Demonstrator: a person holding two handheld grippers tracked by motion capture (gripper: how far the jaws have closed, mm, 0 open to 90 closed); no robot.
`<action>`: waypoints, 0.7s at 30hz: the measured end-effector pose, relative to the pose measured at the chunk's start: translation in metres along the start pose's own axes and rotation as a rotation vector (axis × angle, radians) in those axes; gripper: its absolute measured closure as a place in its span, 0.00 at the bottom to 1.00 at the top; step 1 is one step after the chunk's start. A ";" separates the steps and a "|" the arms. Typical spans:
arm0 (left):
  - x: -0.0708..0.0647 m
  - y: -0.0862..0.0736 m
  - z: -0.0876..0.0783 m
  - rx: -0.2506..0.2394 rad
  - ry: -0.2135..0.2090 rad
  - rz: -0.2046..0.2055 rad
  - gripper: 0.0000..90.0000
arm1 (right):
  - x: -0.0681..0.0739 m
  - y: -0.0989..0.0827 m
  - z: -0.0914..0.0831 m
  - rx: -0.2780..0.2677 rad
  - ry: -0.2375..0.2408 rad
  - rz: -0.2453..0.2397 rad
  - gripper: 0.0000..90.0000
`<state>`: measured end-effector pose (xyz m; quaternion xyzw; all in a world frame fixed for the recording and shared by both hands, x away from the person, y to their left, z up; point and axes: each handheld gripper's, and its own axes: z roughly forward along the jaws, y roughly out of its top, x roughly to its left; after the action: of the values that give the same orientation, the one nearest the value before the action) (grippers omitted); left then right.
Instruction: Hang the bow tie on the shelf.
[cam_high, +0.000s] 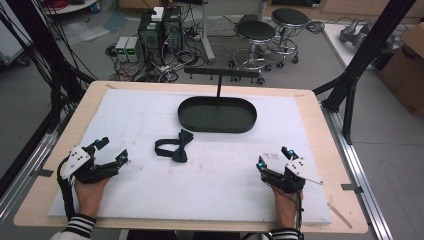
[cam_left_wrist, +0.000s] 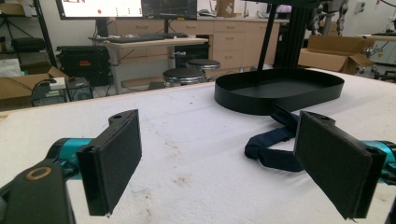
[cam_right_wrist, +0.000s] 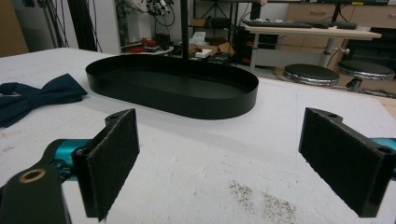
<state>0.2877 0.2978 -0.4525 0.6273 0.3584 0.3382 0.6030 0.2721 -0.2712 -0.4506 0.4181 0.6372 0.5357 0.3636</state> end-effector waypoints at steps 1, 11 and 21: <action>0.000 0.000 0.000 0.000 -0.003 0.004 0.17 | -0.001 0.000 0.000 -0.001 -0.001 0.010 0.13; 0.000 0.000 0.000 -0.001 -0.006 0.005 0.17 | 0.000 0.000 0.000 0.003 0.000 0.006 0.13; 0.000 0.000 0.000 0.000 -0.012 0.000 0.17 | 0.001 0.000 0.000 0.005 -0.001 -0.007 0.13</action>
<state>0.2877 0.2984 -0.4523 0.6292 0.3548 0.3345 0.6052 0.2719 -0.2699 -0.4506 0.4172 0.6399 0.5324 0.3648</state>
